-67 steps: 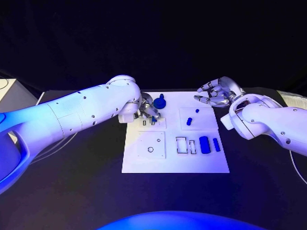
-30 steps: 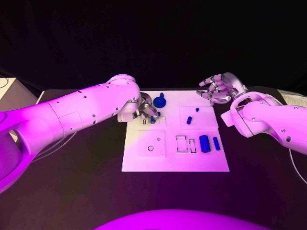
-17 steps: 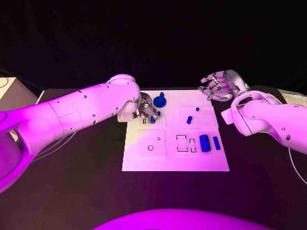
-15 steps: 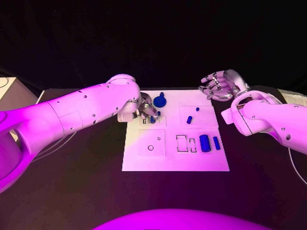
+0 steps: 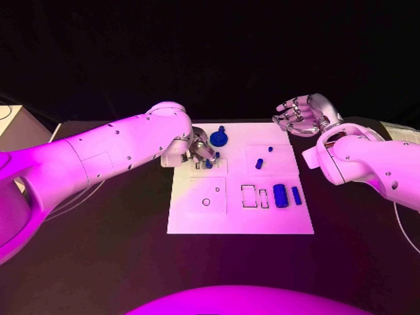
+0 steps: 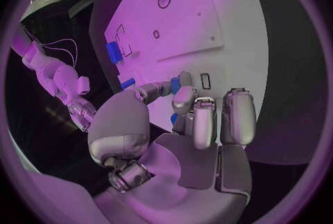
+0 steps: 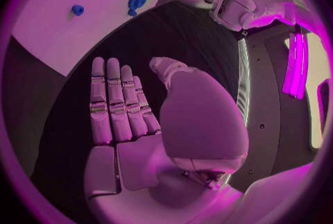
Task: Assemble the parts on the task board
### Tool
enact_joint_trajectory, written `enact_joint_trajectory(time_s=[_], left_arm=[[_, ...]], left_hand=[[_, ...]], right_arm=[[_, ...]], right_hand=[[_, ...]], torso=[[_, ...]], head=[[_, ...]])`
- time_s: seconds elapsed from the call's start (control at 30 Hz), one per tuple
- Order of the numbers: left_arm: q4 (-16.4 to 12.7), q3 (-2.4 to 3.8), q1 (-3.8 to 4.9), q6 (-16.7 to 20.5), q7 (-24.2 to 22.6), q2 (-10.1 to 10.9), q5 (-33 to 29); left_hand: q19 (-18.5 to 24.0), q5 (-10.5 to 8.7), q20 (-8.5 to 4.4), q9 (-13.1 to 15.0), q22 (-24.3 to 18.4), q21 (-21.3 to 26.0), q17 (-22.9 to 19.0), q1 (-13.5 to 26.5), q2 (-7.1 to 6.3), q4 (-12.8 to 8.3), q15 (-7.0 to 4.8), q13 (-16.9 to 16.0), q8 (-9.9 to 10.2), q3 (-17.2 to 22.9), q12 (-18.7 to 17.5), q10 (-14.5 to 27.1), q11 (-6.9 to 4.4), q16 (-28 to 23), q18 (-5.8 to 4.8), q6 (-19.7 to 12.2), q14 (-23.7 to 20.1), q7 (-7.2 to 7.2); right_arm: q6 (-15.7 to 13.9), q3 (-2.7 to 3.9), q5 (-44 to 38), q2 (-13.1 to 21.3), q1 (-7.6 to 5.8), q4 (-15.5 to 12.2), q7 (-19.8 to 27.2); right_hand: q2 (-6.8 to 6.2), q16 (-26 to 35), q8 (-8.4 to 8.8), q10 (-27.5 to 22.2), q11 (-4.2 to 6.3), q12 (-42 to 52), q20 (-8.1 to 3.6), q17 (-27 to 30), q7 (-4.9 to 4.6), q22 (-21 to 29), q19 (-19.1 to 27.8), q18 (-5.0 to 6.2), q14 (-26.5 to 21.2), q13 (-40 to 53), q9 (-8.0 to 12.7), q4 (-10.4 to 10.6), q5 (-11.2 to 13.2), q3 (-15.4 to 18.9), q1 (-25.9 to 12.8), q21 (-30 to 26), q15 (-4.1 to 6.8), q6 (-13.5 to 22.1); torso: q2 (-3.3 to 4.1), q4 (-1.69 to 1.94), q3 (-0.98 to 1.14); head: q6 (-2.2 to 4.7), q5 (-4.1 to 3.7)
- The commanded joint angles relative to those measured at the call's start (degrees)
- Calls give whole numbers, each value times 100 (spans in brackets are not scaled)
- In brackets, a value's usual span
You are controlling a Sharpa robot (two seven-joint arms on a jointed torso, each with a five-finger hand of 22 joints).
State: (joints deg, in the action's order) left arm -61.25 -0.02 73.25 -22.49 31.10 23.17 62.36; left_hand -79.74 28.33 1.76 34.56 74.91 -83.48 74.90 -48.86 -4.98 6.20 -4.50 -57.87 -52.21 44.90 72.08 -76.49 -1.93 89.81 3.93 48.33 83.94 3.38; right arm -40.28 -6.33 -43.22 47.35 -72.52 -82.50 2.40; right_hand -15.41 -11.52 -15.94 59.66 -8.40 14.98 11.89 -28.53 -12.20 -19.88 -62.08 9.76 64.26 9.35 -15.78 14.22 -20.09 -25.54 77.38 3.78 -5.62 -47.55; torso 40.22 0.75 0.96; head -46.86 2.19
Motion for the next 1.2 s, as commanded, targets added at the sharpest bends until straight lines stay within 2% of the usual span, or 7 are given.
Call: enact_joint_trajectory(time_s=[0.03,0.6,0.97,1.2], left_arm=[[2,-13,-15,-99,-3,-9,11],[2,-33,-21,-109,-3,35,35],[33,-40,-28,-53,-1,-8,43],[87,-56,-60,-1,-2,-73,22]], left_hand=[[-28,32,-26,-5,212,-15,1510,-6,63,-1467,-36,-2,37,1426,34,-45,6,19,-49,117,606,-102],[-23,40,-27,0,206,-12,1510,-2,67,-1471,-36,-4,40,1421,34,-48,5,19,-47,120,606,-103],[-18,40,-28,6,200,-9,1510,7,70,-1472,-36,0,44,1409,31,-49,5,19,-46,124,606,-103],[-23,-33,-18,68,209,2,1510,105,134,-1330,-38,-139,71,1134,107,-145,-5,19,-51,170,606,-124]], right_arm=[[22,1,135,0,2,0,203],[12,1,158,15,2,-13,224],[19,1,160,15,2,-18,223],[42,1,160,18,2,-27,215]], right_hand=[[30,44,16,11,-47,-28,-4,39,-70,61,56,73,-33,-50,8,-37,-27,8,-23,-18,-8,43],[30,122,18,4,-61,-43,14,112,-82,180,83,73,-38,-143,16,-55,-33,24,-30,-17,-25,63],[32,162,18,-1,-68,-49,24,150,-88,240,102,74,-48,-187,19,-64,-38,35,-34,-18,-35,72],[36,193,19,-9,-74,-54,32,180,-94,290,116,74,-53,-224,23,-76,-64,38,-29,-17,-42,83]], torso=[[5,-3,0],[-1,0,1],[8,-2,-2],[9,-5,0]], head=[[-10,-10],[-28,-19],[-11,-15],[-24,-30]])
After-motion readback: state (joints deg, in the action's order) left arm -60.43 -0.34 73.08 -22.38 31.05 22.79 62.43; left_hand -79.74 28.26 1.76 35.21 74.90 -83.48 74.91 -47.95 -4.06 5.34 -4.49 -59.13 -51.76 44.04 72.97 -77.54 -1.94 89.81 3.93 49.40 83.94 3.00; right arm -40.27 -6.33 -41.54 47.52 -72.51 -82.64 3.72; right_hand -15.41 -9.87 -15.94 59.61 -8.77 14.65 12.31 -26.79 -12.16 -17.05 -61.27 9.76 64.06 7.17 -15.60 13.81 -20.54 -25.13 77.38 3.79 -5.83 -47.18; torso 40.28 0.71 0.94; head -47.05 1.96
